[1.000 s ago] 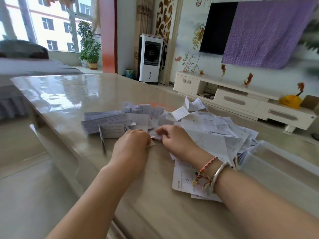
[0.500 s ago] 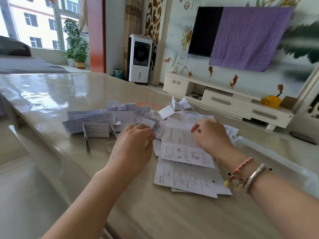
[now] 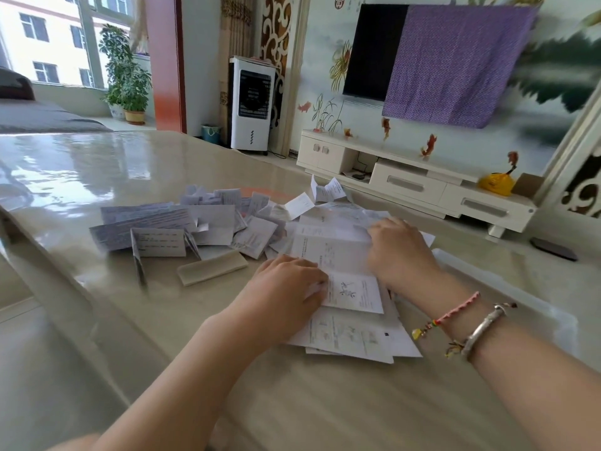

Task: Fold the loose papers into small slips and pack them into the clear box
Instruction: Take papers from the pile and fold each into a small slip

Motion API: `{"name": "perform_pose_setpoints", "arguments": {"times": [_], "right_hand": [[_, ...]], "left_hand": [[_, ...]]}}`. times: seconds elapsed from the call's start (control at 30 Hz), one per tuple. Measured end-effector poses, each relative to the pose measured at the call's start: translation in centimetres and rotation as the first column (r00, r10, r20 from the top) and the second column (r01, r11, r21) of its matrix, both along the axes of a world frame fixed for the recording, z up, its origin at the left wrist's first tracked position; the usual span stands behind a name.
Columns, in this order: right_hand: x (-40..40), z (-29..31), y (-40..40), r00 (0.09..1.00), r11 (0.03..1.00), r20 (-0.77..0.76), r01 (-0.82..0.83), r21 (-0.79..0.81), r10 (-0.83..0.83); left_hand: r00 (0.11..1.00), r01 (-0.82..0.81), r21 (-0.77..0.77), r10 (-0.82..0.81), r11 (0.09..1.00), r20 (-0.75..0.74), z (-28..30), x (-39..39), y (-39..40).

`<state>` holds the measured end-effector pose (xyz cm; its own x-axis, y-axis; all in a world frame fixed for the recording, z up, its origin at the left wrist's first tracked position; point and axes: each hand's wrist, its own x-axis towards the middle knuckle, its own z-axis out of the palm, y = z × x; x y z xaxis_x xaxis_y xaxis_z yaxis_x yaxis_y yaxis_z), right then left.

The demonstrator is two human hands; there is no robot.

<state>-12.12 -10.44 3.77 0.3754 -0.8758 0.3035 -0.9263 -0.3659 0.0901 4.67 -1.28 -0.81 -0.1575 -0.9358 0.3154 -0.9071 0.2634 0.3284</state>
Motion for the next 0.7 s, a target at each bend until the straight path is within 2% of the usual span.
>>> {"name": "perform_pose_setpoints", "arguments": {"times": [0.1, 0.27, 0.43, 0.6, 0.7], "right_hand": [[-0.5, -0.2, 1.3, 0.976, 0.982, 0.122, -0.174, -0.068, 0.181], [-1.0, -1.7, 4.6, 0.852, 0.911, 0.348, -0.413, -0.01, 0.391], [-1.2, -2.5, 6.2, 0.674, 0.821, 0.634, -0.561, 0.107, 0.378], [-1.6, -2.4, 6.9, 0.511, 0.712, 0.808, -0.681, 0.172, 0.293], [-1.9, -2.5, 6.6, 0.47, 0.749, 0.856, -0.641, 0.164, 0.215]], "left_hand": [[1.0, -0.016, 0.048, 0.015, 0.999, 0.014, -0.1, -0.2, -0.2], [0.99, -0.079, 0.053, 0.084, 0.995, -0.111, 0.1, -0.5, 0.0], [0.893, -0.179, -0.024, 0.152, 0.984, -0.424, 0.1, -0.3, 0.1], [0.934, -0.149, -0.091, 0.11, 0.985, -0.339, 0.4, 0.2, 0.1], [0.913, -0.119, -0.049, 0.09, 0.992, -0.398, 0.3, -0.1, 0.5]]}}
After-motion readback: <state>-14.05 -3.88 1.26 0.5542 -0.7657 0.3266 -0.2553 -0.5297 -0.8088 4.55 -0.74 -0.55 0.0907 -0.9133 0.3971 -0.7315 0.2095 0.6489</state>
